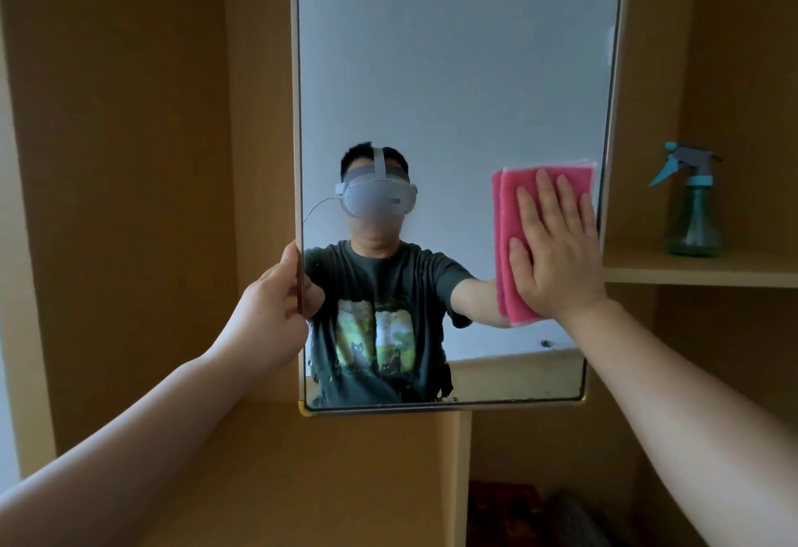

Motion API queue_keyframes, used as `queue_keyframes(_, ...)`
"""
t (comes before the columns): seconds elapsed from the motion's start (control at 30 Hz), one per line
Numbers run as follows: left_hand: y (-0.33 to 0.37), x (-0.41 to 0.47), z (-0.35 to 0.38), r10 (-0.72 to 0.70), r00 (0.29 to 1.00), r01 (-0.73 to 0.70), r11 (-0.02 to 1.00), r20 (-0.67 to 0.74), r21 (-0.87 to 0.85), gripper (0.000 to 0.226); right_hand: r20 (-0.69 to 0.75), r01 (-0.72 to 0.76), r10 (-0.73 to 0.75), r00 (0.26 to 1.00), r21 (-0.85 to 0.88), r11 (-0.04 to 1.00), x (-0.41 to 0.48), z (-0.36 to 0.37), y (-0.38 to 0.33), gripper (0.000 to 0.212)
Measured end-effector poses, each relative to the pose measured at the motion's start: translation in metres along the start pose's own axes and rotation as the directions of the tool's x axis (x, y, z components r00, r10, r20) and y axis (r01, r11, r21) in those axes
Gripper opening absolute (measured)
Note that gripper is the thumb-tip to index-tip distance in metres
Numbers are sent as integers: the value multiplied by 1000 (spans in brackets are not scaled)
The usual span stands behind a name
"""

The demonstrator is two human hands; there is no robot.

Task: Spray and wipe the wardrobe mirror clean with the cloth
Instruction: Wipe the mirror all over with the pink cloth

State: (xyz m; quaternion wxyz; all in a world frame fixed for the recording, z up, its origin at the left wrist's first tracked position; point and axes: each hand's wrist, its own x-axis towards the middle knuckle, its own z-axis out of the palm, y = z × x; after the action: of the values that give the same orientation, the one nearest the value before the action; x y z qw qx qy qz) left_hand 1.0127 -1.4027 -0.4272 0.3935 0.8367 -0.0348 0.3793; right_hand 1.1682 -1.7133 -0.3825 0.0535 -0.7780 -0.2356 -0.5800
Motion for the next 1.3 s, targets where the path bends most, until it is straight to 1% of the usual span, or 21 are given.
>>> queue_keyframes(0.07,-1,0,0,10,1000,-10,1000,-8,20,42,5,-34,34,999,-15,999,12,-5,8,63)
queue_keyframes(0.13,1,0,0,40,999,-39,997,-17,68,48,5,-46,46,999,-30,999,18,-7,12,63)
queue_keyframes(0.2,4,-2,0,47,999,-46,996,-16,76,56,-3,-46,46,999,-31,998,17,-6,12,63)
queue_keyframes(0.43,2,-2,1,47,999,-45,997,-16,69,48,-22,-60,60,998,-15,998,10,-3,9,62)
queue_keyframes(0.5,4,-3,0,50,999,-49,995,-11,86,51,-30,-70,70,997,-8,998,5,-1,7,62)
queue_keyframes(0.63,7,-5,0,38,999,-37,995,-10,90,57,-38,-75,76,996,17,997,-13,4,2,61)
queue_keyframes(0.8,10,-6,-1,45,999,-44,995,-6,93,62,-1,-76,76,997,36,996,-52,17,-5,61)
queue_keyframes(0.97,9,-6,-1,30,1000,-30,998,-7,54,54,39,-60,58,998,49,997,-104,34,-14,61)
queue_keyframes(1.07,7,-6,0,24,1000,-24,999,-11,40,60,74,-61,57,996,40,997,-125,39,-17,61)
queue_keyframes(1.2,11,-10,0,-18,1000,18,999,-7,-39,79,69,-48,45,997,51,998,-129,38,-18,62)
queue_keyframes(1.23,12,-12,-2,-22,1000,22,999,11,-41,80,67,-45,41,997,51,998,-129,38,-18,63)
queue_keyframes(1.3,13,-15,-4,-23,998,24,1000,50,-10,73,64,-39,36,997,46,998,-128,37,-17,63)
